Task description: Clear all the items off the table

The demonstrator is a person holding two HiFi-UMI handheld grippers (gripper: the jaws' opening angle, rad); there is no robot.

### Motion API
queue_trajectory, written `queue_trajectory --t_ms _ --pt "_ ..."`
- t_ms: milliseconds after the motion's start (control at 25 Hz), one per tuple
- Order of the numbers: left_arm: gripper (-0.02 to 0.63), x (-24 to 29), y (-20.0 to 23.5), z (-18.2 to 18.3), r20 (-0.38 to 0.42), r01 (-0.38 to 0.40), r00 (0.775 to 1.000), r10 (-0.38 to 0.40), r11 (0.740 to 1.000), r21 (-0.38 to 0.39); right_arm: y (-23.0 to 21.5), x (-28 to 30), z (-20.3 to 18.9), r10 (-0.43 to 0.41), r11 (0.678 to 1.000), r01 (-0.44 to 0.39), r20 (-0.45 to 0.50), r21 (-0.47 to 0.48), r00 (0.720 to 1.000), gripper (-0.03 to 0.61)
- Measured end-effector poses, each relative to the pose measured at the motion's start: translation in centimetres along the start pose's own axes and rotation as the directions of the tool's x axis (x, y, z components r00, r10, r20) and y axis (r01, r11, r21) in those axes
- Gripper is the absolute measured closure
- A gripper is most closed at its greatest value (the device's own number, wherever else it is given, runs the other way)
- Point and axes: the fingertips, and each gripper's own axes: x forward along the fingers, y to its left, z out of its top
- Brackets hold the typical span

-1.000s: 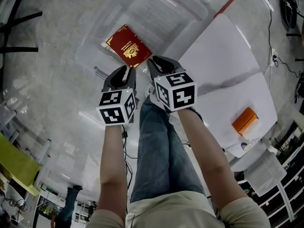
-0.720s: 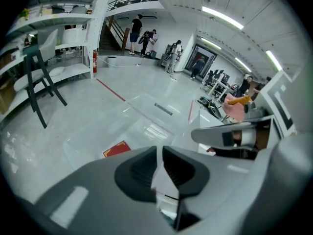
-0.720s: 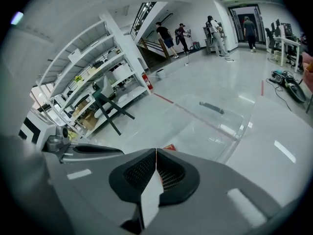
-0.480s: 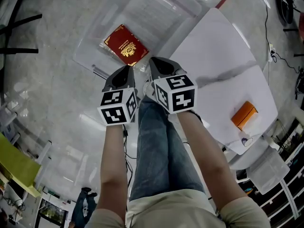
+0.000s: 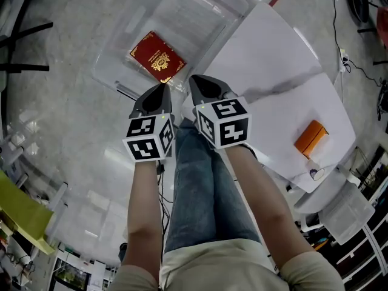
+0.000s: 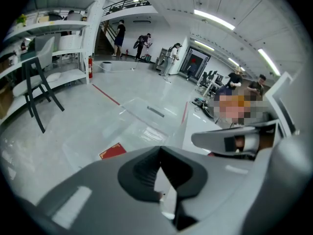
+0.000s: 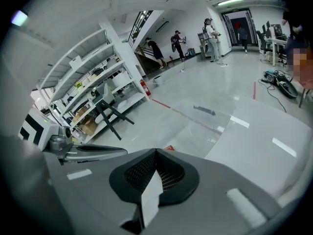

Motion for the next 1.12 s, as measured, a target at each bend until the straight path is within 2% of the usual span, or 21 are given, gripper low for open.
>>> queue_trajectory --t_ms 520,680,1120 --pt "0.604 -0.5 -4.3 0.2 -0.054 0.055 0.997 -0.05 0.995 0.082 -2.0 -3.7 -0.3 -0.044 0.998 0.044 0.018 0.034 0.999 0.58" --pt "0.604 0.0 -6.0 0.5 -0.082 0.088 0.994 -0.077 0.985 0.148 -3.3 -4.7 0.1 -0.076 0.994 0.072 0.039 0.086 0.996 0.58" --pt "0.604 1.9 -11.0 1.7 -0.145 0.202 0.974 -0.172 0.954 0.222 -7.5 -7.1 -0.7 -0.188 0.958 0.169 0.062 0.233 0.98 0.58"
